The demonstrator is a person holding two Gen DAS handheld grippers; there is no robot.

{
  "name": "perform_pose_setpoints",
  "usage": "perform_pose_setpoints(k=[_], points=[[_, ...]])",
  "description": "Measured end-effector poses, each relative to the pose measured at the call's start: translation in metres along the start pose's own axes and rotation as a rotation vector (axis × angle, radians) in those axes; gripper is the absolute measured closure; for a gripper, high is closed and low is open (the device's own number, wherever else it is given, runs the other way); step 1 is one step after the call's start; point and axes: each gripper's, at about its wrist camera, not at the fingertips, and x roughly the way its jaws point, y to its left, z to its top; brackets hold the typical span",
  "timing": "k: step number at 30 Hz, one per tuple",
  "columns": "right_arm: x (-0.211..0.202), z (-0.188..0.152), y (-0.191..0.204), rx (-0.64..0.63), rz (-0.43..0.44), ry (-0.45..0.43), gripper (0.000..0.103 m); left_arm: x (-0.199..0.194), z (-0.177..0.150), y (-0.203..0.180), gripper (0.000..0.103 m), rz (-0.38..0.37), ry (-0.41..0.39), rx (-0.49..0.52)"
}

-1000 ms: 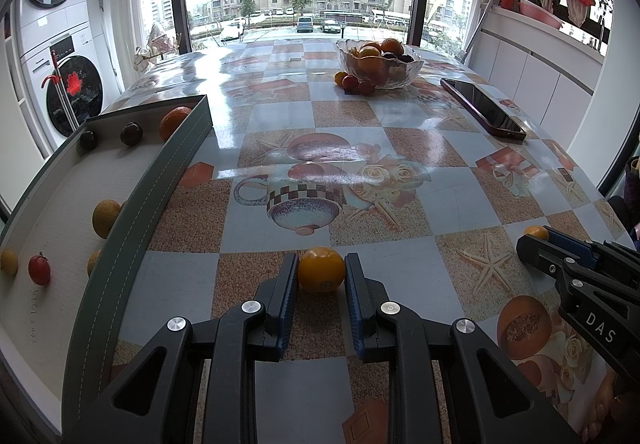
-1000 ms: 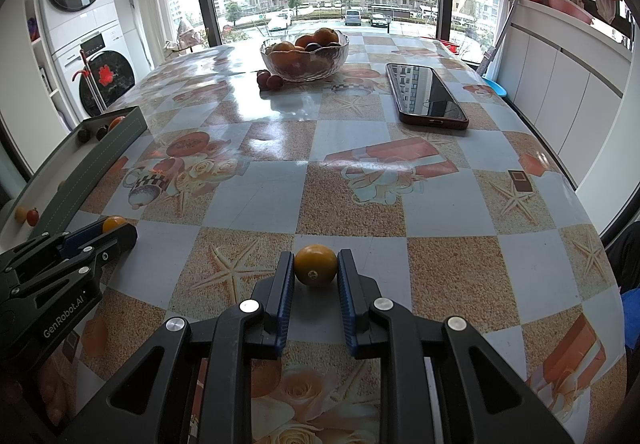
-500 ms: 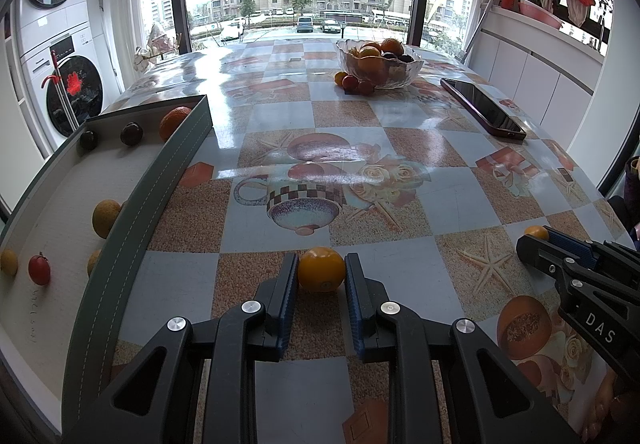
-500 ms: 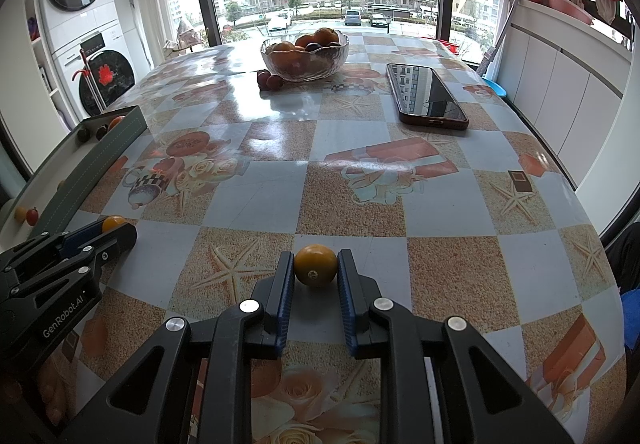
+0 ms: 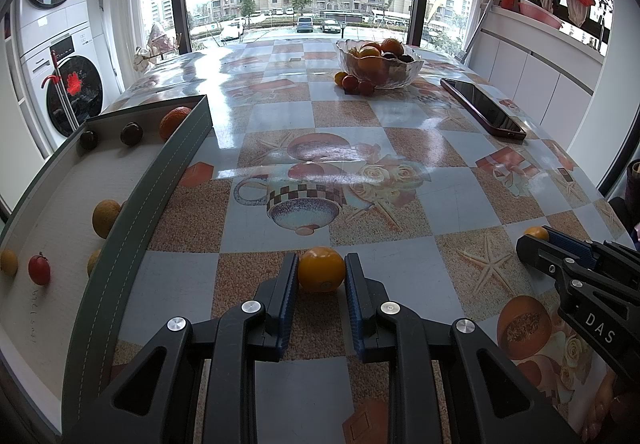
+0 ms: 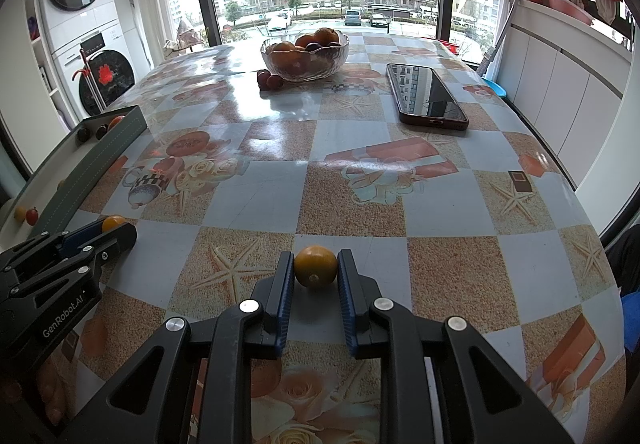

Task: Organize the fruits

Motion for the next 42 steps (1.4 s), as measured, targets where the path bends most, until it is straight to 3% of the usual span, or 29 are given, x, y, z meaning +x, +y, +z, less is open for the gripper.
perform_pose_setpoints(k=[34,42], points=[[0.001,0.0,0.002,-0.021,-0.017,0.005,0.079,0.0,0.0,0.0,0.079,-0.003,0.002,-0.003],[-0.001,0.015,0.001,0.0,0.025,0.072,0.079,-0.003,0.008,0.009,0.079,-0.077,0.061,-0.04]])
